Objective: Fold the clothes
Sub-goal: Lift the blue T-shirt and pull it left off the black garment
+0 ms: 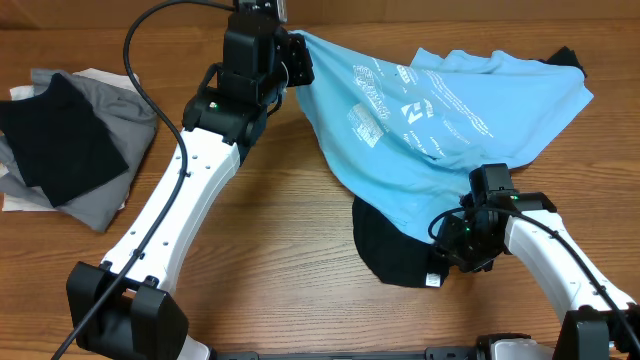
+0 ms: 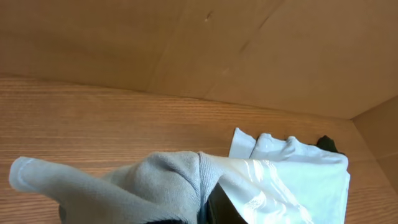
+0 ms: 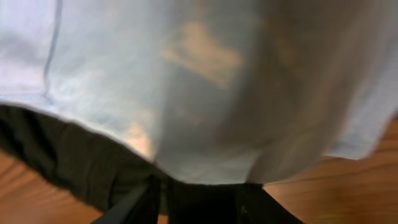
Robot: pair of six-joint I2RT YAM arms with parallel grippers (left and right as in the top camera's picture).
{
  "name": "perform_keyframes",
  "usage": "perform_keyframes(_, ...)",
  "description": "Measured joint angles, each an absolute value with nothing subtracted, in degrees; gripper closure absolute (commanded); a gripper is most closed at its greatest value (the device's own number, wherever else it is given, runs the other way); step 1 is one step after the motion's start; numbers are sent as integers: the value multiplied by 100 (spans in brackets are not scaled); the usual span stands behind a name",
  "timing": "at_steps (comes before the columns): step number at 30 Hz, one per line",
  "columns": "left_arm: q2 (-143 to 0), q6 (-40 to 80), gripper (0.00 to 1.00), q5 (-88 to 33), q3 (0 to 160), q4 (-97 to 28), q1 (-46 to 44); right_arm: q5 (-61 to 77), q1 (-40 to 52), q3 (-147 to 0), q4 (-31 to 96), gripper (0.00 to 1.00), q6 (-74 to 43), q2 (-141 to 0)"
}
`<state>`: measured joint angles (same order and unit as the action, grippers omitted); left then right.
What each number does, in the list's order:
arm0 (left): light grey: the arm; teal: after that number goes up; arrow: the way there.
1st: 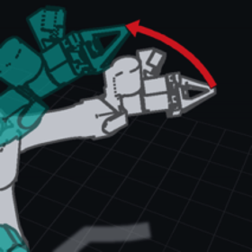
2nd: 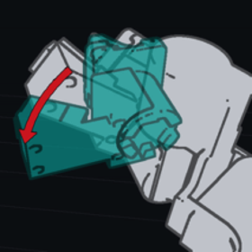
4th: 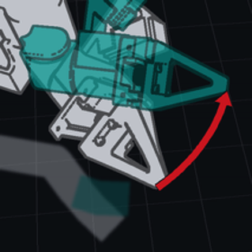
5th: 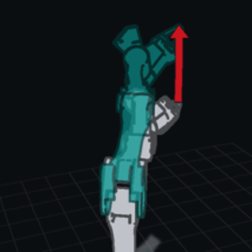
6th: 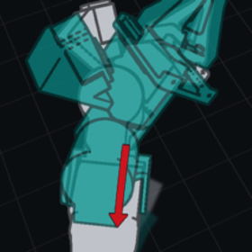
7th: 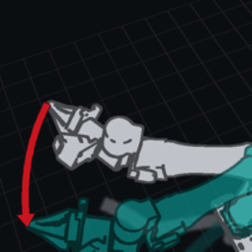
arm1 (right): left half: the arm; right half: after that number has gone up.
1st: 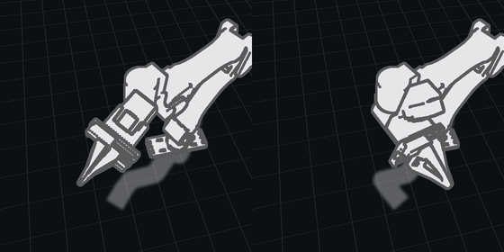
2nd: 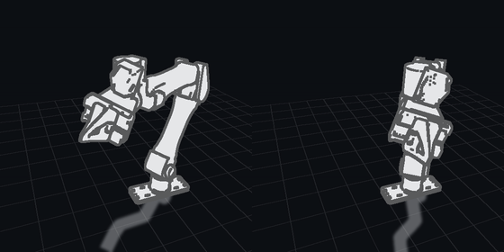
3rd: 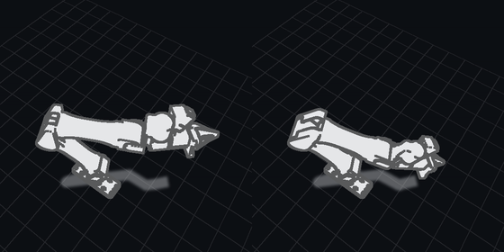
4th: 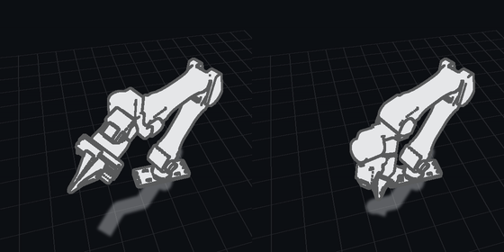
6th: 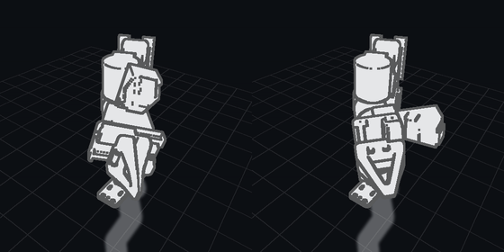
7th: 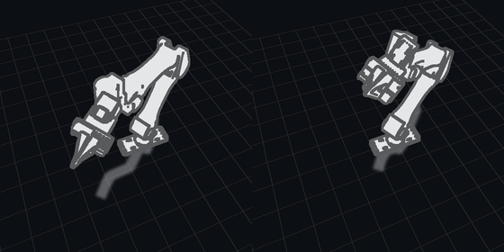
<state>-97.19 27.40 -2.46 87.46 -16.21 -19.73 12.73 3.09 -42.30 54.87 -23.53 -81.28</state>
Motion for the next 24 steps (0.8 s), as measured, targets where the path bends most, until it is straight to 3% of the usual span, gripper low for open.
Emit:
perform_keyframes(3,-9719,2740,89,-242,8746,-1634,-1973,1098,309,-4230,5544,61,-2521,-8128)
perform_keyframes(4,-9719,2740,89,-231,8746,-1636,-1973,1057,309,-4230,5581,69,-2554,-8128)
perform_keyframes(5,-9719,2740,89,-228,8746,-1636,-1973,1011,309,-4230,5645,85,-2582,-8128)
perform_keyframes(6,-9719,2740,89,-228,8746,-1638,-1973,998,309,-4230,5680,96,-2598,-8128)
perform_keyframes(16,-9719,2436,89,130,8746,-2526,-1597,698,-3,-4182,5306,96,-3061,-8128)
perform_keyframes(24,-9719,2078,91,362,8746,-2729,-607,161,-2220,-4187,4595,96,-3347,-8128)
